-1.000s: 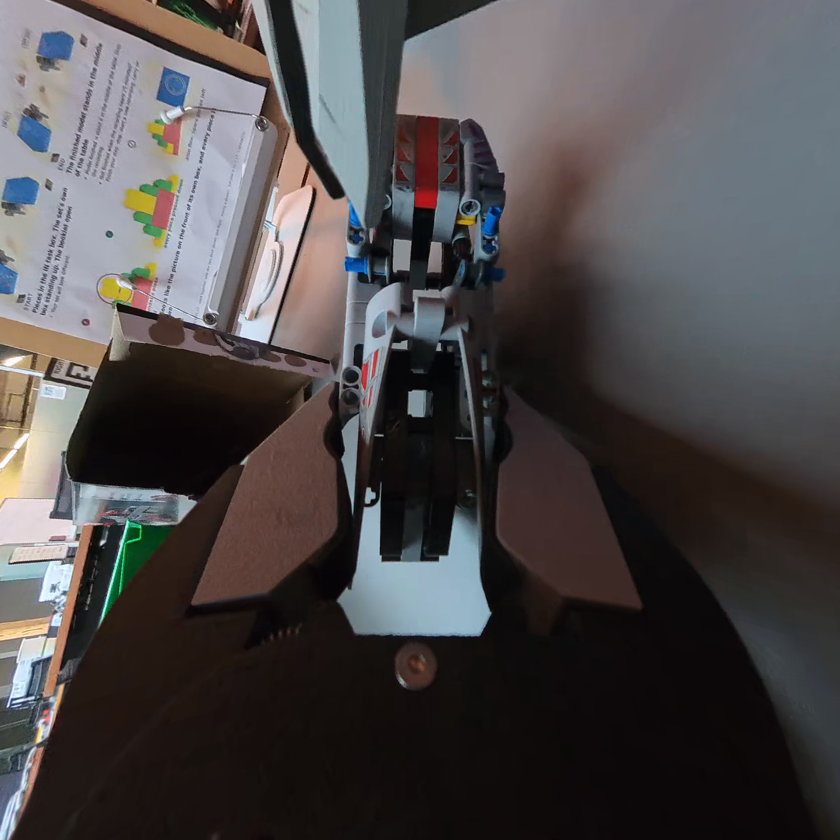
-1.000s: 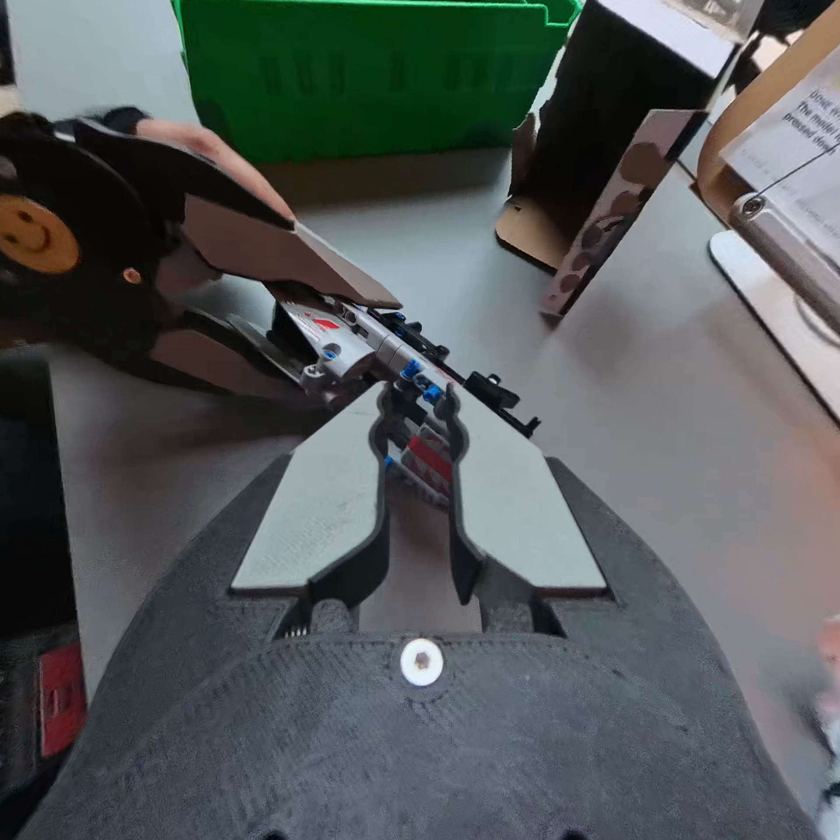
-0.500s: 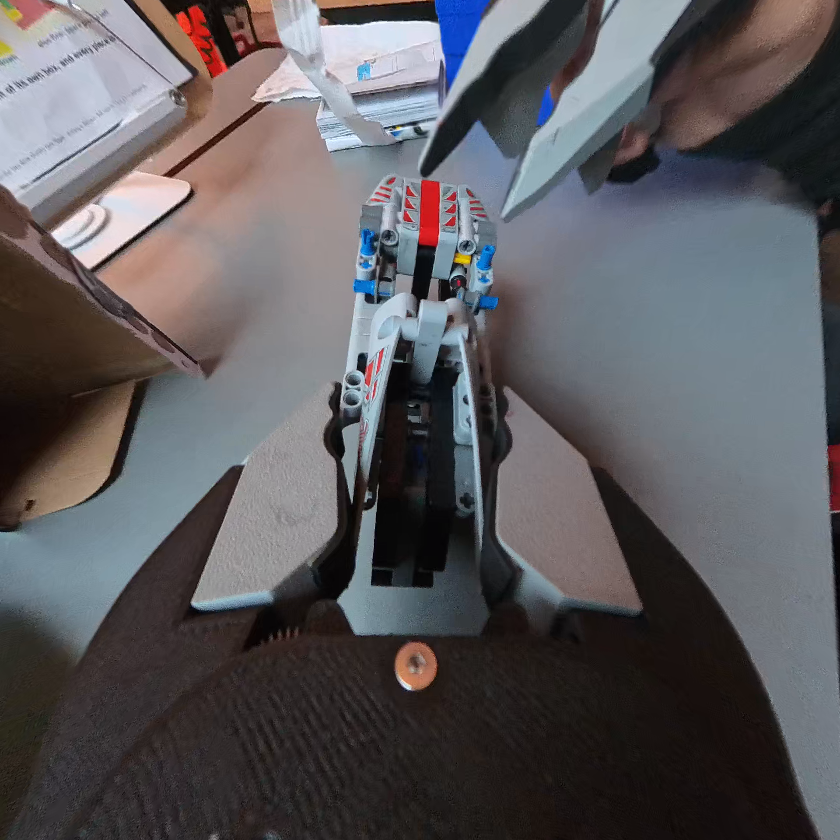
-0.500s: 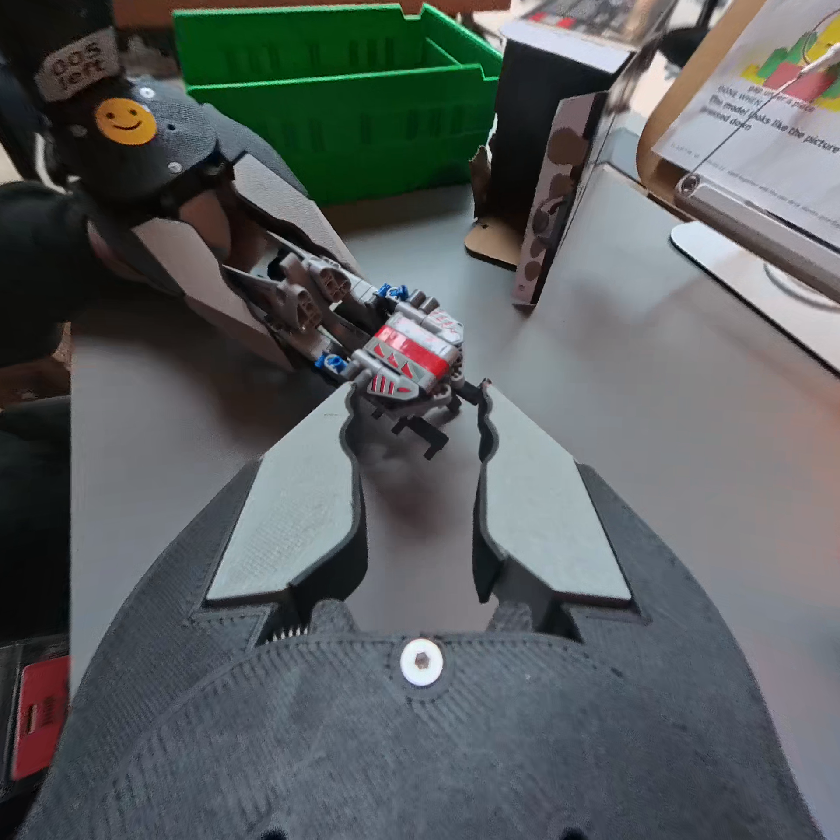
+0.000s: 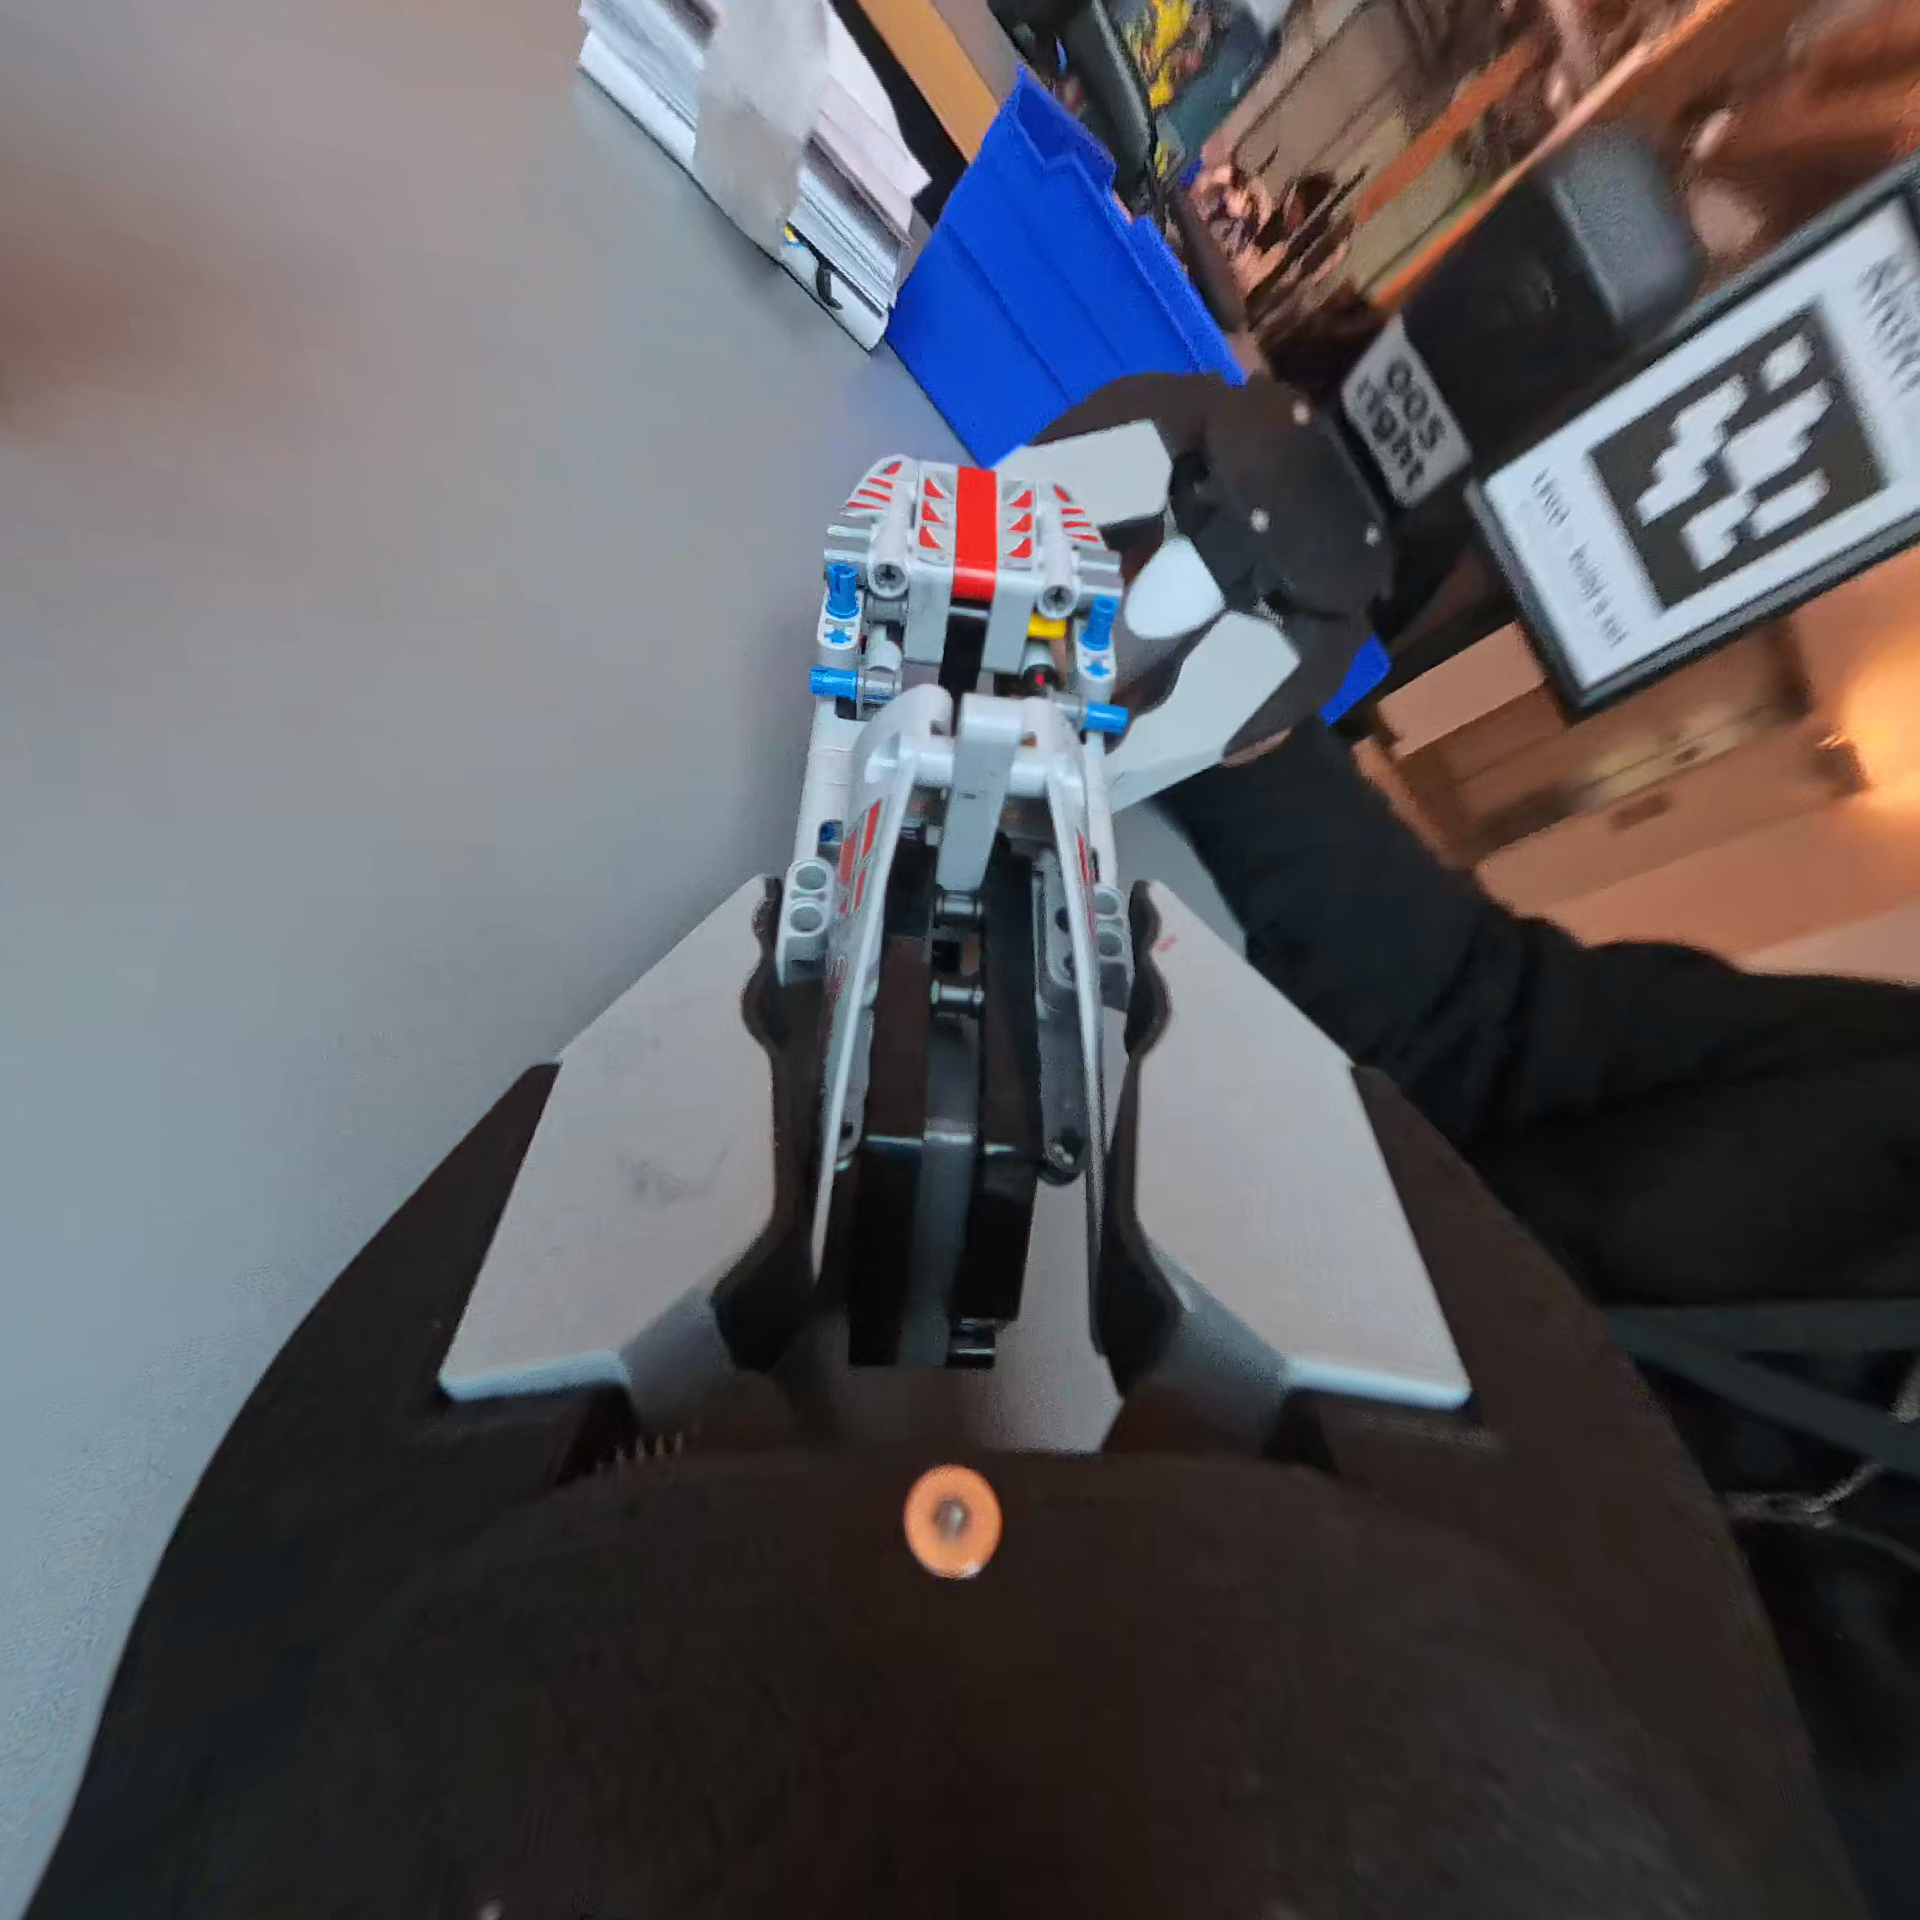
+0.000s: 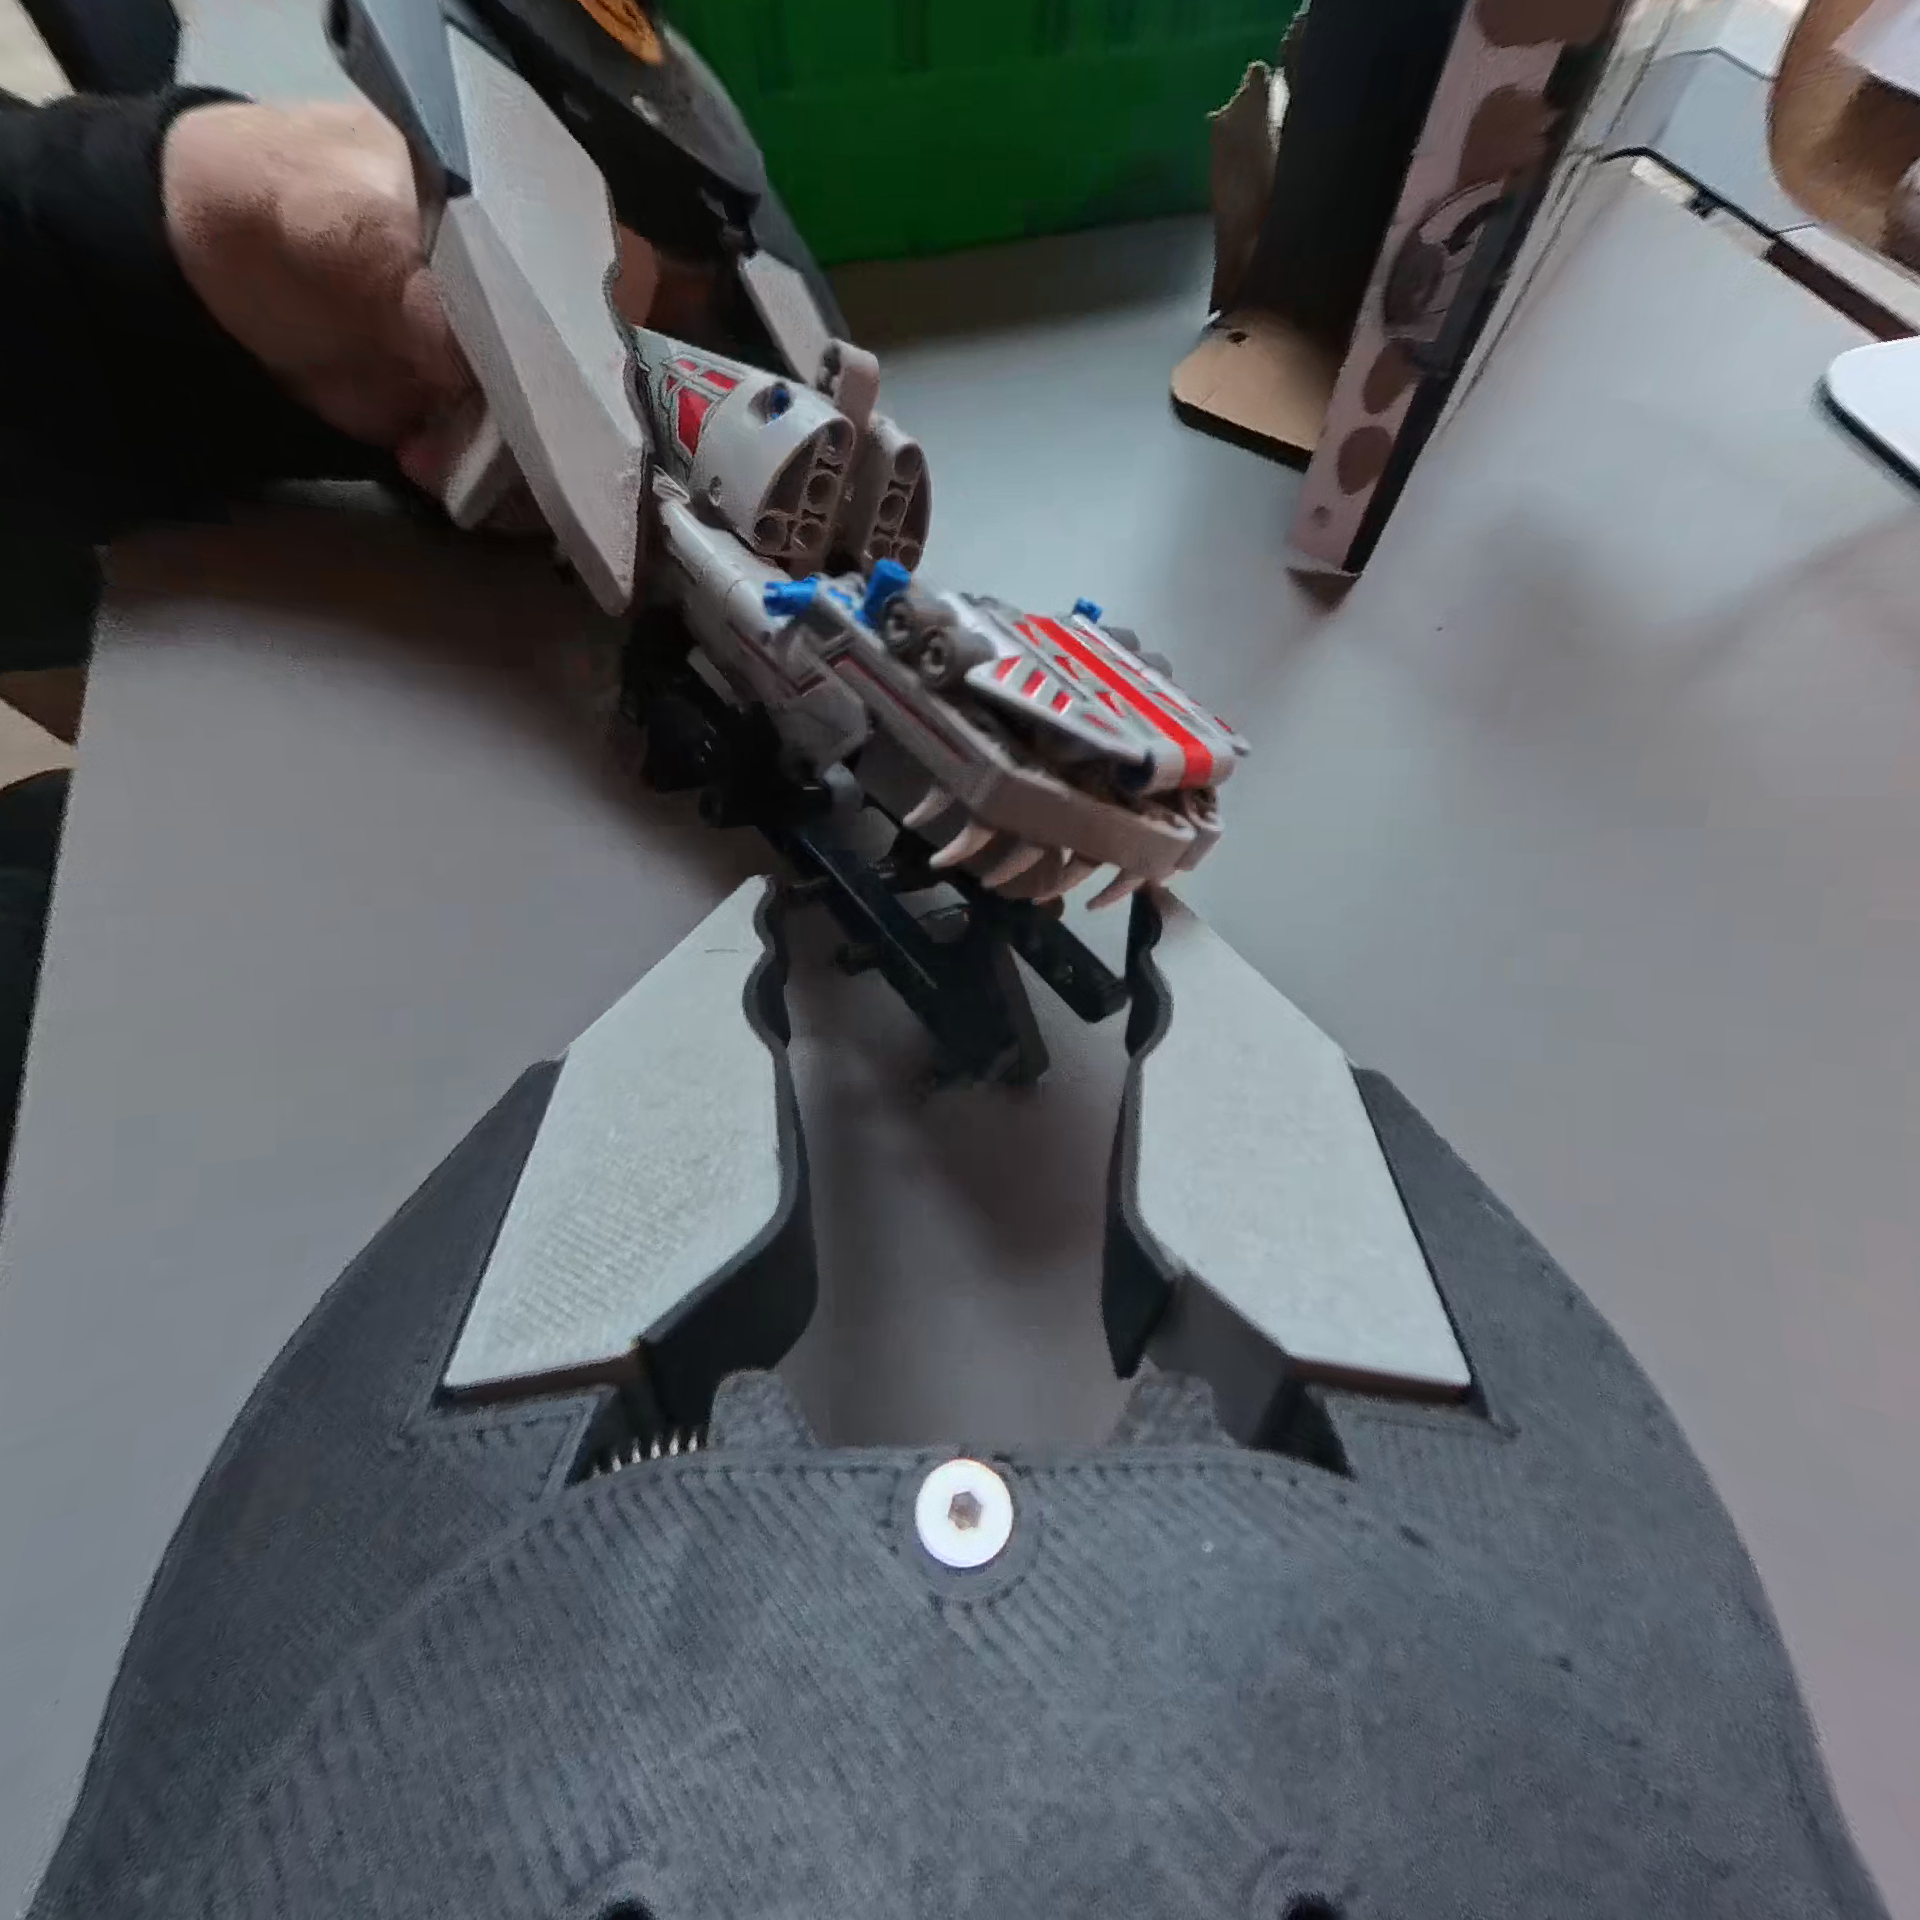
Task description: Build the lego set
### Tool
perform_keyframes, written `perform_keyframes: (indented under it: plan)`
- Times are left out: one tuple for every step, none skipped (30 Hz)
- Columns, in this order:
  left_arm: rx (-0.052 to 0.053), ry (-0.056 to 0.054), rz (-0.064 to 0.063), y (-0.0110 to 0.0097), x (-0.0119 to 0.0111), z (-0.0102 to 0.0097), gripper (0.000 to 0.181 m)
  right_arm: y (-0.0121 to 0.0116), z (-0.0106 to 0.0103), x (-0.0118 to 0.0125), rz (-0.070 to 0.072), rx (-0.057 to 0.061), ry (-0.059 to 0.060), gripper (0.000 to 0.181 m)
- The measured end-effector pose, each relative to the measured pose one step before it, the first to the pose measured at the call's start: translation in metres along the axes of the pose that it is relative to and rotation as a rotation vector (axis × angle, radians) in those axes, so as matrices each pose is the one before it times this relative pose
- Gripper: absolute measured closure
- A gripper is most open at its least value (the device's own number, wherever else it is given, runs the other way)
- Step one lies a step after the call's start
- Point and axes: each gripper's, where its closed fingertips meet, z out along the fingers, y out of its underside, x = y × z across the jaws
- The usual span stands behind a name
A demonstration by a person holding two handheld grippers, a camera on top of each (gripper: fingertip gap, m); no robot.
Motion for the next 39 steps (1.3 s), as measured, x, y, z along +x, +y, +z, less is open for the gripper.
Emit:
perform_keyframes:
  plan:
    - [0.0114, 0.0049, -0.0450, -0.00183, -0.00364, -0.00036, 0.117, 0.00155, -0.00163, 0.00319, -0.0184, -0.0045, 0.0287, 0.121]
    - [0.0143, 0.0004, -0.0300, -0.00225, -0.00293, -0.00147, 0.117, 0.00139, -0.00174, 0.00386, -0.0241, -0.0040, 0.0377, 0.134]
    - [0.0133, -0.0023, -0.0209, -0.00178, -0.00229, -0.00142, 0.117, 0.00144, -0.00127, 0.00424, -0.0240, -0.0059, 0.0429, 0.139]
    - [0.0081, 0.0011, -0.0187, -0.00099, -0.00139, -0.00086, 0.117, 0.00122, -0.00054, 0.00182, -0.0231, -0.0072, 0.0286, 0.140]
    - [0.0038, 0.0066, -0.0172, -0.00029, -0.00049, -0.00044, 0.117, 0.00054, 0.00037, -0.00041, -0.0260, -0.0049, 0.0170, 0.145]
    - [-0.0018, 0.0061, -0.0128, 0.00042, -0.00013, -0.00005, 0.117, 0.00012, 0.00096, 0.00034, -0.0339, -0.0056, 0.0226, 0.145]
    - [-0.0050, 0.0091, -0.0122, 0.00087, 0.00025, 0.00008, 0.116, 0.00015, 0.00115, 0.00063, -0.0380, -0.0070, 0.0242, 0.146]
    - [-0.0072, 0.0121, -0.0107, 0.00119, 0.00083, 0.00033, 0.117, -0.00029, 0.00125, -0.00076, -0.0312, -0.0053, 0.0147, 0.148]
    - [-0.0068, 0.0110, -0.0091, 0.00114, 0.00083, 0.00039, 0.117, -0.00017, 0.00114, -0.00126, -0.0202, -0.0051, 0.0073, 0.148]
    - [-0.0039, 0.0075, -0.0072, 0.00066, 0.00042, 0.00022, 0.116, 0.00029, 0.00086, -0.00074, -0.0119, -0.0058, 0.0053, 0.149]
    - [0.0060, 0.0009, -0.0003, -0.00084, 0.00004, -0.00044, 0.116, 0.00042, -0.00004, -0.00041, -0.0067, -0.0043, 0.0002, 0.150]
    - [0.0133, 0.0003, 0.0071, -0.00173, 0.00037, -0.00091, 0.117, 0.00019, -0.00066, -0.00008, -0.0007, -0.0018, -0.0025, 0.152]
    - [0.0210, -0.0017, 0.0154, -0.00278, 0.00087, -0.00156, 0.116, 0.00026, -0.00077, -0.00039, 0.0019, -0.0001, -0.0058, 0.160]
    - [0.0301, -0.0060, 0.0199, -0.00398, 0.00047, -0.00242, 0.118, 0.00021, -0.00058, -0.00080, 0.0044, 0.0025, -0.0088, 0.163]
    - [0.0359, -0.0061, 0.0259, -0.00491, 0.00102, -0.00300, 0.117, -0.00041, -0.00033, -0.00068, 0.0086, 0.0072, -0.0081, 0.163]
    - [0.0286, -0.0023, 0.0303, -0.00403, 0.00162, -0.00268, 0.118, -0.00067, -0.00057, -0.00051, 0.0085, 0.0082, -0.0083, 0.163]
    - [0.0140, -0.0157, 0.0275, -0.00226, -0.00009, -0.00225, 0.115, -0.00033, -0.00060, -0.00001, 0.0086, 0.0042, -0.0063, 0.164]
    - [0.0160, -0.0191, 0.0384, -0.00264, 0.00012, -0.00254, 0.111, -0.00027, -0.00072, -0.00005, 0.0133, 0.0043, -0.0098, 0.163]
    - [0.0161, -0.0264, 0.0483, -0.00268, -0.00021, -0.00240, 0.110, -0.00030, -0.00068, -0.00081, 0.0205, 0.0065, -0.0179, 0.164]
    - [0.0059, -0.0285, 0.0497, -0.00138, -0.00031, -0.00148, 0.109, 0.00006, -0.00059, -0.00125, 0.0242, 0.0045, -0.0220, 0.164]
    - [-0.0052, -0.0260, 0.0444, 0.00044, -0.00012, -0.00034, 0.107, 0.00034, -0.00024, -0.00106, 0.0256, 0.0010, -0.0218, 0.164]
    - [-0.0090, -0.0047, 0.0382, 0.00118, 0.00274, 0.00057, 0.110, 0.00001, -0.00025, -0.00041, 0.0296, 0.0028, -0.0185, 0.164]
    - [-0.0077, -0.0047, 0.0317, 0.00119, 0.00260, 0.00123, 0.111, -0.00046, -0.00021, 0.00070, 0.0317, 0.0052, -0.0127, 0.164]
    - [-0.0097, -0.0298, 0.0269, 0.00137, -0.00113, 0.00137, 0.108, 0.00044, -0.00008, 0.00217, 0.0280, -0.0007, -0.0021, 0.166]
    - [-0.0130, -0.0189, 0.0267, 0.00181, 0.00003, 0.00143, 0.108, 0.00146, 0.00020, 0.00346, 0.0208, -0.0076, 0.0089, 0.166]
    - [-0.0182, -0.0095, 0.0179, 0.00253, 0.00070, 0.00163, 0.108, 0.00158, 0.00035, 0.00240, 0.0126, -0.0080, 0.0072, 0.165]
    - [-0.0130, -0.0163, 0.0162, 0.00179, -0.00035, 0.00121, 0.107, 0.00074, 0.00024, 0.00064, 0.0064, -0.0047, -0.0006, 0.164]
    - [-0.0062, -0.0209, 0.0219, 0.00070, -0.00058, 0.00061, 0.107, 0.00033, -0.00004, 0.00052, 0.0029, -0.0017, 0.0026, 0.164]
    - [-0.0039, -0.0249, 0.0266, 0.00028, -0.00125, -0.00006, 0.109, 0.00028, -0.00060, 0.00174, 0.0010, -0.0001, 0.0123, 0.164]
    - [-0.0051, -0.0285, 0.0251, 0.00059, -0.00207, -0.00021, 0.111, 0.00025, -0.00156, 0.00147, 0.0002, 0.0030, 0.0107, 0.163]
    - [-0.0102, -0.0182, 0.0172, 0.00139, -0.00122, 0.00043, 0.112, 0.00020, -0.00257, 0.00080, 0.0038, 0.0070, 0.0048, 0.161]
    - [-0.0143, -0.0055, 0.0065, 0.00189, 0.00003, 0.00122, 0.113, 0.00040, -0.00336, 0.00153, 0.0118, 0.0082, 0.0077, 0.158]
    - [-0.0114, -0.0062, 0.0027, 0.00138, -0.00033, 0.00112, 0.113, 0.00114, -0.00389, 0.00159, 0.0176, 0.0062, 0.0075, 0.154]
    - [-0.0026, -0.0139, 0.0091, 0.00021, -0.00107, -0.00017, 0.113, 0.00115, -0.00408, -0.00038, 0.0188, 0.0062, -0.0032, 0.151]
    - [0.0113, -0.0385, 0.0242, -0.00200, -0.00333, -0.00252, 0.115, 0.00001, -0.00382, -0.00312, 0.0143, 0.0112, -0.0154, 0.149]
    - [0.0203, -0.0391, 0.0388, -0.00449, -0.00229, -0.00456, 0.118, -0.00043, -0.00263, -0.00535, 0.0079, 0.0099, -0.0226, 0.152]
    - [0.0193, -0.0356, 0.0343, -0.00675, -0.00106, -0.00548, 0.119, 0.00116, -0.00088, -0.00629, 0.0032, -0.0069, -0.0206, 0.152]
    - [0.0091, -0.0131, 0.0342, -0.00725, 0.00315, -0.00496, 0.118, 0.00421, 0.00101, -0.00591, -0.0033, -0.0276, -0.0129, 0.150]
    - [-0.0158, 0.0158, 0.0403, -0.00506, 0.00780, -0.00276, 0.119, 0.00543, 0.00233, -0.00486, -0.0077, -0.0348, -0.0029, 0.145]
